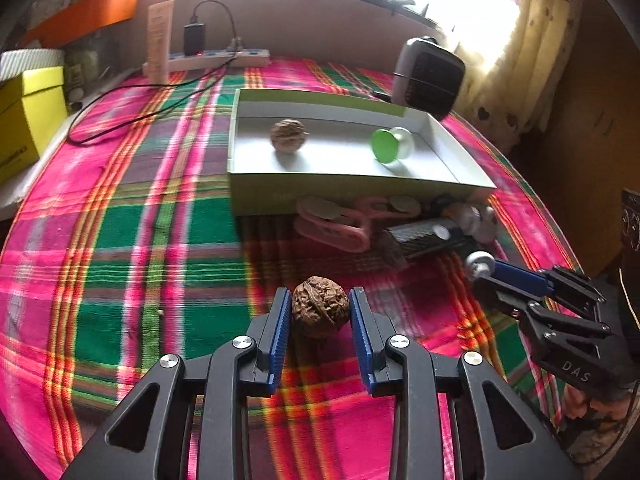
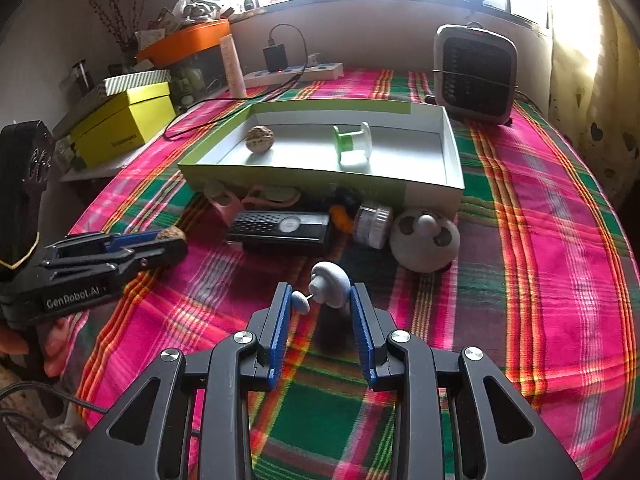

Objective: Organize objects
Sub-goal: 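Carry the walnut and the white knob over the tray with both grippers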

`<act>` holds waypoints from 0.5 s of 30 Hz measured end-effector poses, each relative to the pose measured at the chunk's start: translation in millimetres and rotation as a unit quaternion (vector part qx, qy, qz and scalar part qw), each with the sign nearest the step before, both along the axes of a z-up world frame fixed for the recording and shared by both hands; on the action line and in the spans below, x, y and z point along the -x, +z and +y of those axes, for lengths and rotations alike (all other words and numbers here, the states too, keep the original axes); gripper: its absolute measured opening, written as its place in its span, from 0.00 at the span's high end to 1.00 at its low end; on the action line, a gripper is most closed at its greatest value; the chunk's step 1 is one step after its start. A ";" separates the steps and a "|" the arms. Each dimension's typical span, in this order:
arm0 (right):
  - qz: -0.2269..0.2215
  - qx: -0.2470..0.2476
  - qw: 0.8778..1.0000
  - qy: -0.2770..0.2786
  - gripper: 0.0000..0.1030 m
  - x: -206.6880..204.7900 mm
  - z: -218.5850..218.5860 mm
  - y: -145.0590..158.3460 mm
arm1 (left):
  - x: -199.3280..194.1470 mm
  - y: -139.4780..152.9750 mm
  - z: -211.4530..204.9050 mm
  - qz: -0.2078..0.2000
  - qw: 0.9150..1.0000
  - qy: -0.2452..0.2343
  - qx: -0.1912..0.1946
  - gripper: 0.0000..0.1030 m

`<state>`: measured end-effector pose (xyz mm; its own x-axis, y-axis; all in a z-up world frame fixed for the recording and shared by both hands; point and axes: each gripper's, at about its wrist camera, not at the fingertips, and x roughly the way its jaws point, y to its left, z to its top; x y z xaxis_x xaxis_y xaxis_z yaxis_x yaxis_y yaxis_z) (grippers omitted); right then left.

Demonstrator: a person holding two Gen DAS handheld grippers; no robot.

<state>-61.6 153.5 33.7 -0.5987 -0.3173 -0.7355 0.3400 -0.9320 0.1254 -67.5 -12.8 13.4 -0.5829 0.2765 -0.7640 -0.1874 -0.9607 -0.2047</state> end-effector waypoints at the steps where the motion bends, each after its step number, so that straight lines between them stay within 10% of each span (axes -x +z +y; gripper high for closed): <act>1: -0.001 -0.001 1.000 0.001 0.70 -0.1 -1.1 -0.5 | -0.7 -0.2 2.0 0.000 1.000 -0.003 0.001 0.73; 15: 0.003 0.004 1.000 0.008 0.70 -3.4 -5.7 2.6 | -5.5 1.3 14.9 0.006 1.000 -0.021 0.007 0.73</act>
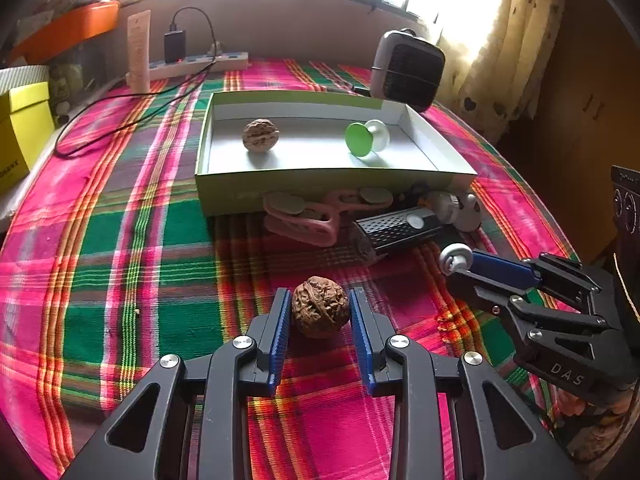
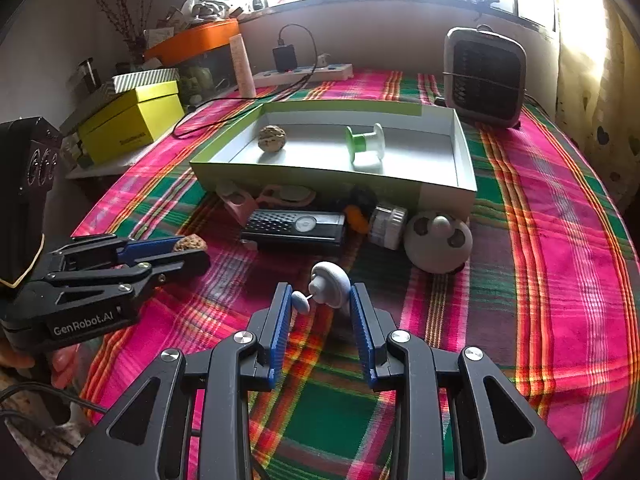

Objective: Organize objects
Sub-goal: 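Carry the walnut and the white knob over the tray with both grippers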

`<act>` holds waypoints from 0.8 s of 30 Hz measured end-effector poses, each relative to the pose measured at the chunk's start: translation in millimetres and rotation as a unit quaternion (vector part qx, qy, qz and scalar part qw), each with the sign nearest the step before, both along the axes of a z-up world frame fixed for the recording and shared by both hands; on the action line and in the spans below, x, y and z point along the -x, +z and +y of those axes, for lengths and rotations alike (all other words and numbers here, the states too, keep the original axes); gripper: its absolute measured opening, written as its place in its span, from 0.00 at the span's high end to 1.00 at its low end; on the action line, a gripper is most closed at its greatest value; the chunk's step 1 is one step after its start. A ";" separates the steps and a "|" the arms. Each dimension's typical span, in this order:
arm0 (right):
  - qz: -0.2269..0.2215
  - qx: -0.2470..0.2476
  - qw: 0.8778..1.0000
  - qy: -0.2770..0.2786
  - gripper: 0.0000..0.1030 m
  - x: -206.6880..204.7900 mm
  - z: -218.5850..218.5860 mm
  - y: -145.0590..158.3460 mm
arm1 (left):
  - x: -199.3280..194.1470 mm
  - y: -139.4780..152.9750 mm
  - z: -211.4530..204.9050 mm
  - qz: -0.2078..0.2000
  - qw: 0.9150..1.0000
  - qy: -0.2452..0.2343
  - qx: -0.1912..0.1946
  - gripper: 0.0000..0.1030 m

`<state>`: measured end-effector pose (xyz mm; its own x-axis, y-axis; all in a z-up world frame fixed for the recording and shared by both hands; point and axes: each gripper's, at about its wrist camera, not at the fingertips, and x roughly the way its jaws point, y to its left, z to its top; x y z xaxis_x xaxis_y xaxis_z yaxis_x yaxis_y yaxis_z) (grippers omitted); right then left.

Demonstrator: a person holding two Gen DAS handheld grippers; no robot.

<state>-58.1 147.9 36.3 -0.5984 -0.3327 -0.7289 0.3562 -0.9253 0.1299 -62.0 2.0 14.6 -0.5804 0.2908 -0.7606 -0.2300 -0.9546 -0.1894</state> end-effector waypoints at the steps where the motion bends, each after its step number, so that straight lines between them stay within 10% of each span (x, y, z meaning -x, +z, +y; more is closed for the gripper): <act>1: 0.000 0.000 1.000 0.000 0.70 0.0 -0.1 0.2 | 0.1 1.0 0.7 0.001 1.000 -0.001 0.000 0.73; 24: 0.029 0.016 0.999 0.002 0.70 18.1 -0.2 23.0 | 19.1 27.6 0.5 0.034 0.999 -0.001 -0.005 0.73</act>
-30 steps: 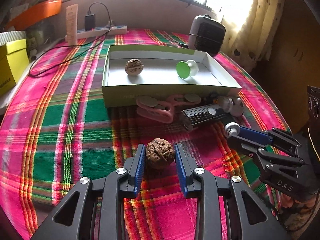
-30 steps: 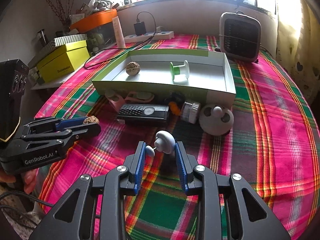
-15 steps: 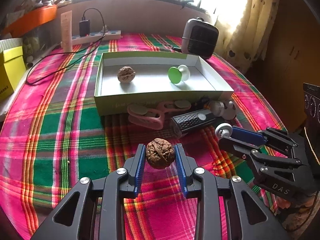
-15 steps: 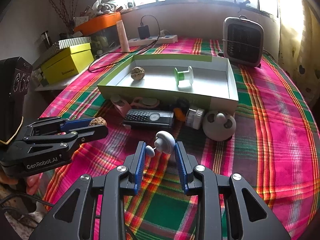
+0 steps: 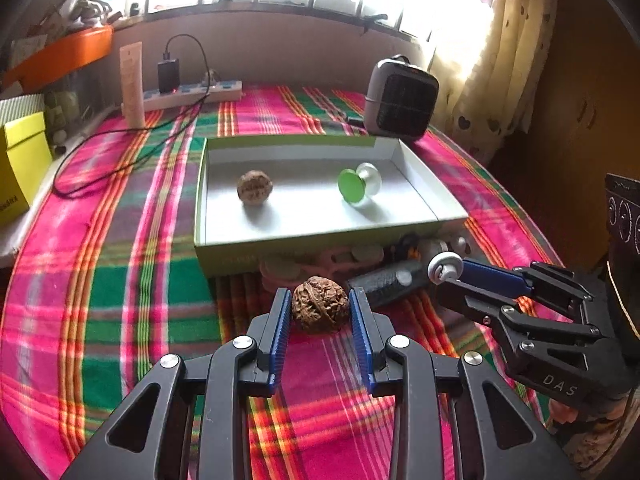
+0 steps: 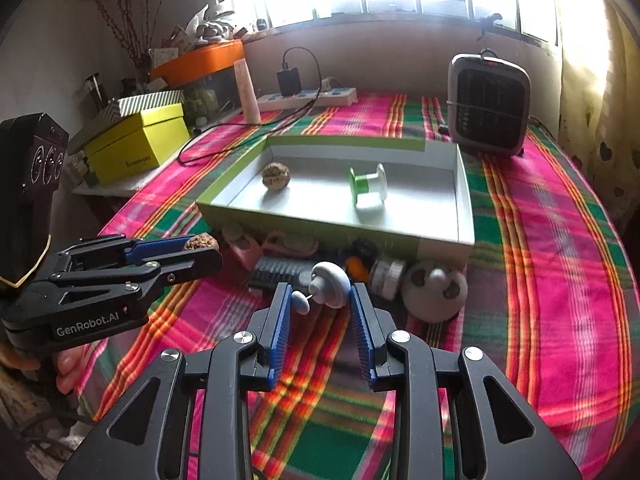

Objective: Organize objects
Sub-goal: 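Carry the walnut and the white knob over the tray with both grippers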

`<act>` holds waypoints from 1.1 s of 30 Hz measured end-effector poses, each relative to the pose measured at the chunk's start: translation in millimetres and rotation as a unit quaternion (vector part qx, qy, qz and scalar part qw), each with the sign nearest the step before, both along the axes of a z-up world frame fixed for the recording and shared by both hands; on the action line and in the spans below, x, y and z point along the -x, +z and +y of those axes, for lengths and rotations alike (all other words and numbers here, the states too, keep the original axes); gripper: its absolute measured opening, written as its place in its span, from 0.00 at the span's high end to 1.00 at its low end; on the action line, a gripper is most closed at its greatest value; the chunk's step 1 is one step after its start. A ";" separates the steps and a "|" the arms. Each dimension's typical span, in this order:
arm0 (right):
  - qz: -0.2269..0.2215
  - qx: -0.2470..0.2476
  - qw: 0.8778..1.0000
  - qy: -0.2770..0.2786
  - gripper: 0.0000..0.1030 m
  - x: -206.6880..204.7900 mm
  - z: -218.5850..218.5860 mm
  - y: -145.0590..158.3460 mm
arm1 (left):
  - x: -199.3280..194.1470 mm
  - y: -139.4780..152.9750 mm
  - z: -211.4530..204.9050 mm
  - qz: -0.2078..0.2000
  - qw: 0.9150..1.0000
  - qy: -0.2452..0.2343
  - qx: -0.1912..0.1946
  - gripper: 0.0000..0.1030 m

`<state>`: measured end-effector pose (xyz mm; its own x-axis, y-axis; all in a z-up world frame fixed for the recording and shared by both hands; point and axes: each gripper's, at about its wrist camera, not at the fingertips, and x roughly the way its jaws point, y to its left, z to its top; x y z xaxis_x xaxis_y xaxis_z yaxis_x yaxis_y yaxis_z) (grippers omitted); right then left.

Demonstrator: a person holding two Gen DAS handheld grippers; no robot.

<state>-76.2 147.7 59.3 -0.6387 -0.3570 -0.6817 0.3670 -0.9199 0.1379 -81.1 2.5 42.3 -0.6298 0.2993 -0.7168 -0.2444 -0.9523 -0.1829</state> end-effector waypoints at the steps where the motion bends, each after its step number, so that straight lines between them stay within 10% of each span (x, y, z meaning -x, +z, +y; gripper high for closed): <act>1: 0.002 0.000 1.000 0.000 0.70 2.2 0.0 1.5 | 3.0 1.3 -0.2 0.001 1.000 0.000 -0.001 0.73; 33: -0.020 -0.028 0.999 0.016 0.70 137.8 -18.1 15.8 | 101.6 -6.8 5.0 -0.019 1.000 0.008 0.008 0.73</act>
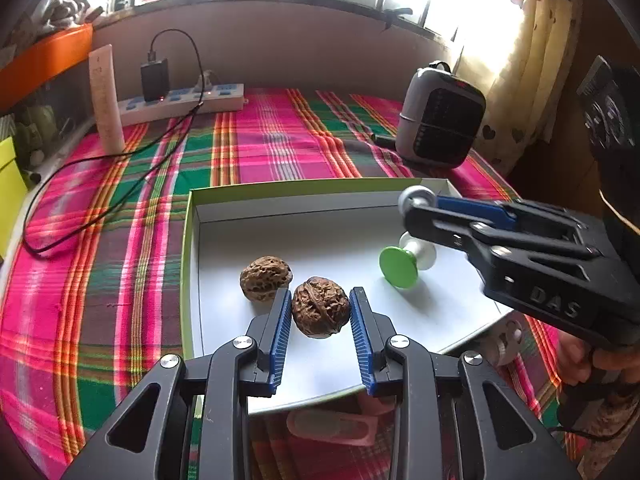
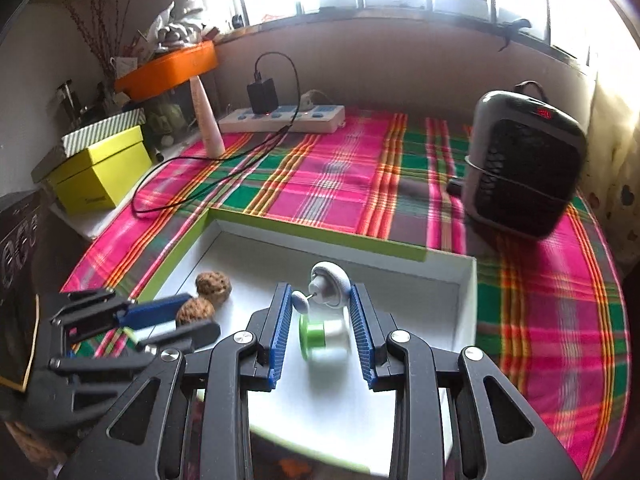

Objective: Organize objects
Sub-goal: 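Carry the walnut and the white knob over the tray with both grippers, then open both grippers to drop the walnut and white knob into the tray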

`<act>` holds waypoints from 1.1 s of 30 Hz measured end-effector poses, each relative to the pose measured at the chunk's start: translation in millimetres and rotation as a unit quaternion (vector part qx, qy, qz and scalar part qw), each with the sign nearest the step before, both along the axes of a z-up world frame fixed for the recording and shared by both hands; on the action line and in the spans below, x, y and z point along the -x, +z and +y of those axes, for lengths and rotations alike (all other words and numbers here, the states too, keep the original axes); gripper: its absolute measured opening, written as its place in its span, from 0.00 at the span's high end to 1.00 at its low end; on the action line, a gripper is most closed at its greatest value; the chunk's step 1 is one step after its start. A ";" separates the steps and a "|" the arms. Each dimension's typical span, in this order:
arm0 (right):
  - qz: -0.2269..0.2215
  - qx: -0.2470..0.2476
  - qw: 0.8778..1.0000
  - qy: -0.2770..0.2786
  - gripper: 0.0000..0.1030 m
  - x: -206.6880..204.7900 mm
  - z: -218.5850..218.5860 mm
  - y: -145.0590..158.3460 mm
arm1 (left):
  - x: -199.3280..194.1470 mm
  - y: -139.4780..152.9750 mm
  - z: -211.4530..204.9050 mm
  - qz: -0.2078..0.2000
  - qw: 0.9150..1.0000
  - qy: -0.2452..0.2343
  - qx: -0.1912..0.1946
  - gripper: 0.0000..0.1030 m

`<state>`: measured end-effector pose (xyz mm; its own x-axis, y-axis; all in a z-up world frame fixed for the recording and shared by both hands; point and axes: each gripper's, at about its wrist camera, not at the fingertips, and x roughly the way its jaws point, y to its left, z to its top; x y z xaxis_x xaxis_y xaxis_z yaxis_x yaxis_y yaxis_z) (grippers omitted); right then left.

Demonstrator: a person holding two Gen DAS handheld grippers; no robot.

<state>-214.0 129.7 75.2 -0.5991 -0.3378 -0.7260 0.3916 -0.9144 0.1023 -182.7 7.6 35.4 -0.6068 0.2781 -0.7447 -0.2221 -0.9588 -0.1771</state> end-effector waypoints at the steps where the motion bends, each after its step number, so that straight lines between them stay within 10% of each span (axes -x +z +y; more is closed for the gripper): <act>1: -0.004 -0.001 1.000 0.005 0.70 4.2 -3.4 -1.6 | 1.4 -1.7 0.4 -0.002 1.000 0.002 0.000 0.73; 33: -0.058 -0.024 0.998 0.025 0.69 43.5 -24.5 -29.8 | 13.4 -13.0 5.2 -0.013 1.000 -0.008 0.005 0.73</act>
<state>-257.5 105.1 45.4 -0.4935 -0.3284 -0.8054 0.4251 -0.8989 0.1061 -196.0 12.7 22.4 -0.5825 0.2798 -0.7631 -0.2322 -0.9570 -0.1737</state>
